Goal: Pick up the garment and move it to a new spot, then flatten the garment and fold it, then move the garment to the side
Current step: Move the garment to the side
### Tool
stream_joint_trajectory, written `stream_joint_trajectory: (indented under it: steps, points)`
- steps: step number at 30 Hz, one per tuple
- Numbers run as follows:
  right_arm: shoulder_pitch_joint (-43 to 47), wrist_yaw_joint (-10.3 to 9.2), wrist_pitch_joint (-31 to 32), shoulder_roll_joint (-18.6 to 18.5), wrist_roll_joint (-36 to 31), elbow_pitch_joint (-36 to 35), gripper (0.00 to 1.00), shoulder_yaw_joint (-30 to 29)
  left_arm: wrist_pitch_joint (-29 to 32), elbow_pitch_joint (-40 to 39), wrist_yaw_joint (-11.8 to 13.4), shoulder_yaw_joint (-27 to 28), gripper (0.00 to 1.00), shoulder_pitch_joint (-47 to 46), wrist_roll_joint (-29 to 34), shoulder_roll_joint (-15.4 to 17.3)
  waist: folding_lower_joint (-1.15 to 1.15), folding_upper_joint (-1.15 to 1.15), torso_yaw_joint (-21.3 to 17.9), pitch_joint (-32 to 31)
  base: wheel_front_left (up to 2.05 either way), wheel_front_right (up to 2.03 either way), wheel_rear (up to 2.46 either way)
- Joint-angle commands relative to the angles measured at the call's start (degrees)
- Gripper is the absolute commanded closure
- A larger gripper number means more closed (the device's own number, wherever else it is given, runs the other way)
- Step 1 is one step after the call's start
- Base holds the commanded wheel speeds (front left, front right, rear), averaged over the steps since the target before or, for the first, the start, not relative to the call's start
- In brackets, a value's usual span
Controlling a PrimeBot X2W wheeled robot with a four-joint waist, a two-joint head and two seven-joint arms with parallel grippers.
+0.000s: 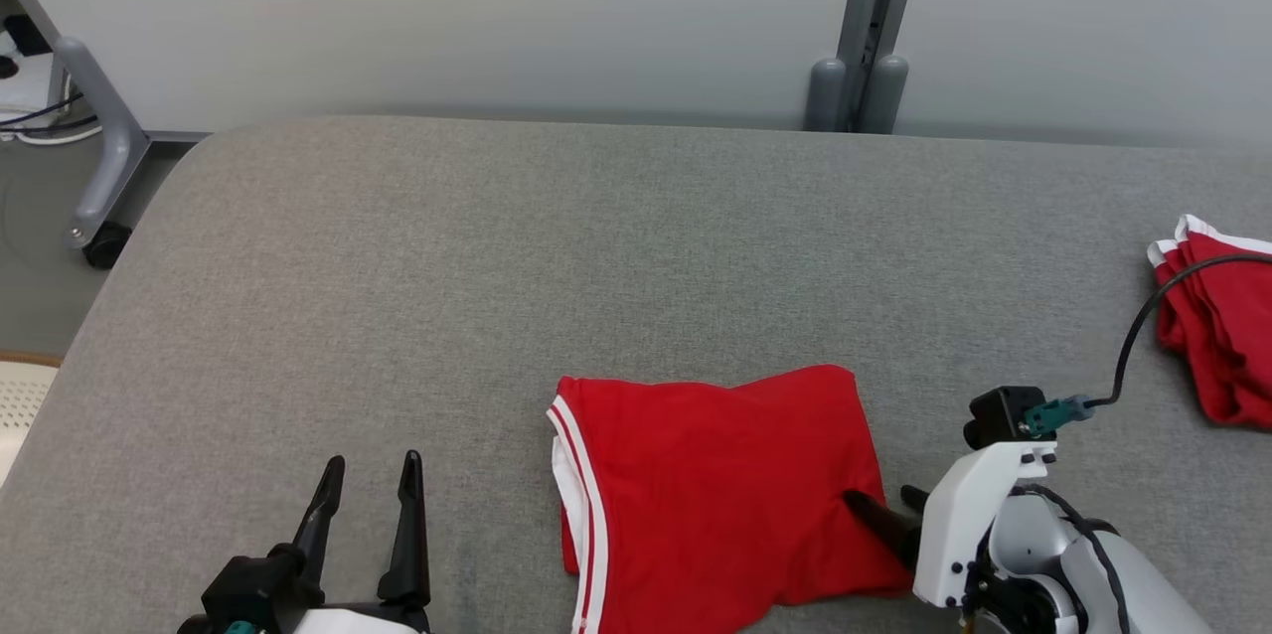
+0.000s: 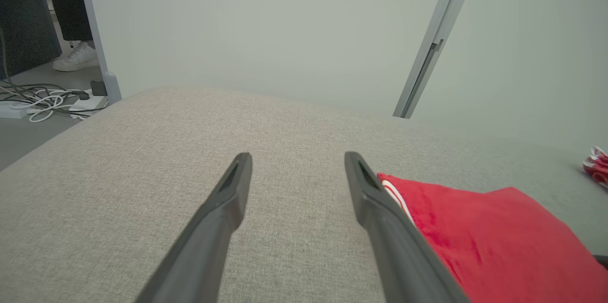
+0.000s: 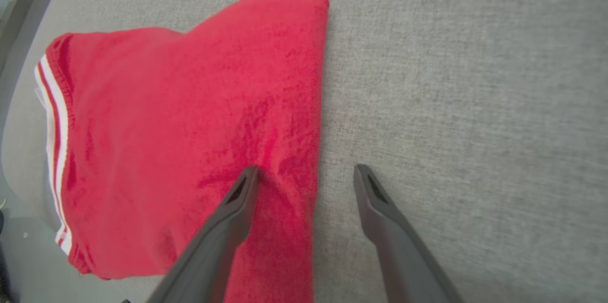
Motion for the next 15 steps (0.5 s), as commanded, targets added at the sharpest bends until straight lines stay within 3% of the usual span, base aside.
stream_joint_trajectory:
  steps: [1,4,5,6,15]
  points:
    - [-0.82,0.03,-0.82,0.71,1.15,1.19,0.0,0.39,-0.26,0.1,-0.22,0.0,0.0,-0.98,0.22,0.25,0.0,0.0,0.82,0.88,0.0,0.0,0.0]
    - [-2.08,0.03,-1.49,1.32,2.33,3.43,0.0,1.6,-0.26,0.13,-0.23,-0.08,0.0,-1.7,0.26,0.24,0.0,0.0,1.16,1.39,0.0,0.0,0.0]
    - [-2.43,0.03,-1.89,1.36,2.66,3.78,0.54,2.22,-0.26,0.13,-0.19,-0.1,0.0,-1.82,0.24,0.22,0.0,0.0,1.19,1.57,0.0,0.0,0.0]
    - [-2.89,0.03,-2.18,1.44,3.26,3.99,1.0,2.73,-0.26,0.07,-0.11,-0.08,0.0,-1.97,0.21,0.22,0.0,0.0,1.19,1.73,0.0,0.0,0.0]
    - [-9.19,0.02,-5.89,-3.64,5.89,3.65,1.0,4.51,-0.26,-0.38,0.45,0.27,0.0,-2.21,-0.49,0.23,0.0,0.0,-1.77,3.01,0.0,0.0,0.0]
